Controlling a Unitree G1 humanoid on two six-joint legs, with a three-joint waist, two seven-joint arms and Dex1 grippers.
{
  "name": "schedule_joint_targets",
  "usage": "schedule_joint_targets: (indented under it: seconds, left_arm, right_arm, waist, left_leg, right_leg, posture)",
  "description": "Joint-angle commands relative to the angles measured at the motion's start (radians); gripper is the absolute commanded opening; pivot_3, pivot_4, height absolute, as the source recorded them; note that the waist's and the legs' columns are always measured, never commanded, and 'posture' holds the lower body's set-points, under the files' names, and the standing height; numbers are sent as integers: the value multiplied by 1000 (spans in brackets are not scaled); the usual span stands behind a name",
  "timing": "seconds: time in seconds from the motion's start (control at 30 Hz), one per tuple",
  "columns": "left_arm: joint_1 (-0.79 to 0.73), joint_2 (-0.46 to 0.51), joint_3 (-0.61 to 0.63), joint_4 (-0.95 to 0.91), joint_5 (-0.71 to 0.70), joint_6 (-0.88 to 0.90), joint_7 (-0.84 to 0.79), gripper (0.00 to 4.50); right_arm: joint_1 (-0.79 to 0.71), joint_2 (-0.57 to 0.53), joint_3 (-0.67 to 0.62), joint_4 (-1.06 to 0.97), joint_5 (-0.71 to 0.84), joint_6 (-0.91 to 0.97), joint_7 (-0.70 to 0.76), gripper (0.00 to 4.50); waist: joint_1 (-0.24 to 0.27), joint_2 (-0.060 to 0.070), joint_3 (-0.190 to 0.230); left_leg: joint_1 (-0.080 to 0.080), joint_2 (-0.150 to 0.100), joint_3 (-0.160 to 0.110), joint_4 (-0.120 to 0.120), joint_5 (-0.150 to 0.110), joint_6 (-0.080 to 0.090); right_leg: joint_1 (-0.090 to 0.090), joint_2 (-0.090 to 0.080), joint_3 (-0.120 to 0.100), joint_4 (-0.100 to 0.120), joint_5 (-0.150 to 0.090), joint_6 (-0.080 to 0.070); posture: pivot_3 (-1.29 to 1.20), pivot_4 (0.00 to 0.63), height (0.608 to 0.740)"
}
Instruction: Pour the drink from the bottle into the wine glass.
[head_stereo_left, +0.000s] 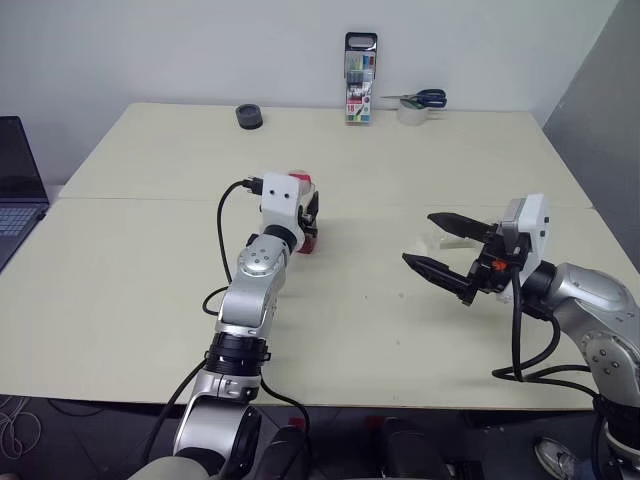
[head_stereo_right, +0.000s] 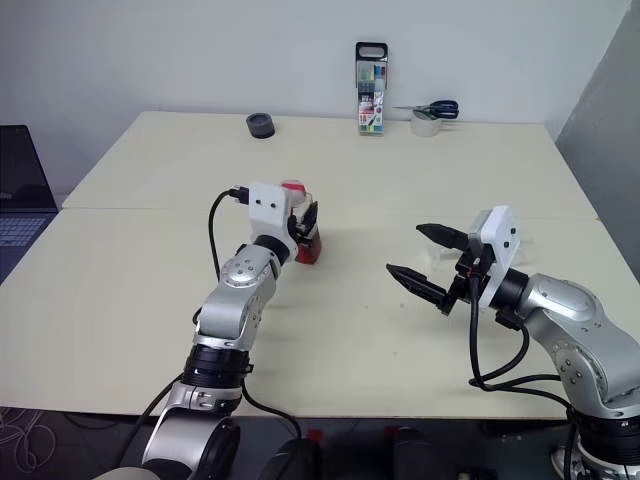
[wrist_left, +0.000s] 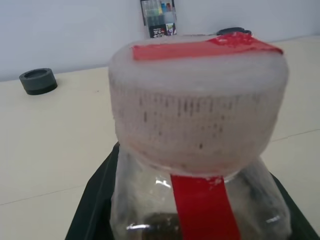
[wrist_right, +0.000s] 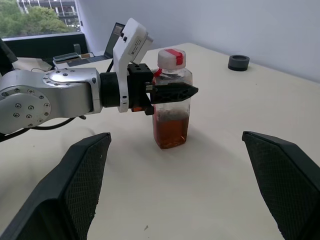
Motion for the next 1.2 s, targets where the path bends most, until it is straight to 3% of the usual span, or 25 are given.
schedule_joint_targets:
  seconds: [0.03,0.33,0.57,0.8,1.2]
  left_arm:
    - [10,11,17,-53,-7,2,-3,1820]
    - [25,105,49,-41,-126,-62,-222,1817]
    - [-55,215,54,168,-180,-203,-481,1814]
    - [-116,204,28,218,-241,-240,-661,1793]
    - [-188,147,-20,242,-275,-243,-828,1788]
  right_arm:
    - [-7,-2,-19,-11,5,-20,10,4500]
    - [-21,7,-8,-5,-17,-44,11,4500]
    - [-27,10,17,-2,-49,-67,10,4500]
    - [-5,46,17,-14,-92,-94,-50,4500]
    - [53,117,10,-124,-145,-65,-213,4500]
  waist:
    - [0,0,0]
    - [0,0,0]
    - [0,0,0]
    - [0,0,1]
    - [-1,1,1]
  left_leg:
    - [0,0,0,0,0,0]
    - [0,0,0,0,1,-1]
    - [0,0,0,0,1,-1]
    - [-3,0,0,0,0,0]
    - [-7,0,-2,3,1,-1]
  right_leg:
    - [0,0,0,0,0,0]
    - [0,0,0,0,0,0]
    - [0,0,0,0,0,0]
    - [-2,0,-1,0,0,0]
    - [-5,0,-2,1,0,0]
  posture:
    - [0,150,740]
    - [0,150,740]
    - [0,150,740]
    - [0,150,740]
    - [0,150,740]
